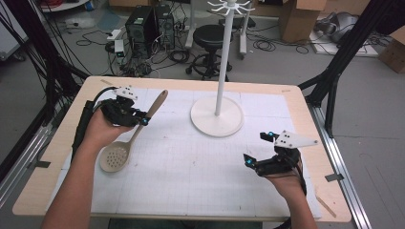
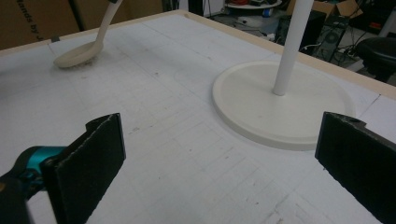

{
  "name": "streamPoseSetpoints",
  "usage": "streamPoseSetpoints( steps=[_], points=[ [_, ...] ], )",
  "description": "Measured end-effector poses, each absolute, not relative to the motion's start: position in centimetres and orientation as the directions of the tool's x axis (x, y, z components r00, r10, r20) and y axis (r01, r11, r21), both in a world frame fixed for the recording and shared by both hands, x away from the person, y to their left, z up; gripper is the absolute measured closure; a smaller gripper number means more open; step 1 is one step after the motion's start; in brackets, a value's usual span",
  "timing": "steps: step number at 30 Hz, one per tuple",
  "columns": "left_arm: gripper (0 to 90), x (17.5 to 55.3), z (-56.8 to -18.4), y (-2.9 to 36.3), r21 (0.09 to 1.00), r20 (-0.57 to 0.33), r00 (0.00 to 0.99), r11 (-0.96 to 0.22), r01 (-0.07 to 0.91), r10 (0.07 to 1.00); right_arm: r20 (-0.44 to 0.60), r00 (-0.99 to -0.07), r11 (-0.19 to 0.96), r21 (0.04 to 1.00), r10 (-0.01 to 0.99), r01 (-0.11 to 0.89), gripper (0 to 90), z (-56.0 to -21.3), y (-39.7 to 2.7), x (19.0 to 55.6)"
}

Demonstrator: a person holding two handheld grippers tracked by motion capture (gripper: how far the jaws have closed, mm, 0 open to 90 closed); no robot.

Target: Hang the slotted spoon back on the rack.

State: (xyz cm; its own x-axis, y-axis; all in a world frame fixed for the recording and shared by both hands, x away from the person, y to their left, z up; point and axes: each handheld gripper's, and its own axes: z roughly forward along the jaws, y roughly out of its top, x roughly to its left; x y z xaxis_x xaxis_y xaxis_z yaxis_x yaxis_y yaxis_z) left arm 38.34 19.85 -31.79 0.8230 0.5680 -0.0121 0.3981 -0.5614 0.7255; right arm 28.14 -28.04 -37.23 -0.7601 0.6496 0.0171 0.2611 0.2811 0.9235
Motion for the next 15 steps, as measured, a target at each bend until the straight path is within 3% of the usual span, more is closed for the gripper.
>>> streamPoseSetpoints(
  steps=[15],
  points=[
    [73.7, 37.4, -29.0, 20.9, 0.812, -0.038, 0.841, -0.474, 0.341, 0.540, 0.020, -0.762, 0.279, 0.924, 0.648, 0.261, 0.4, -37.3, -27.9, 28.1]
  ],
)
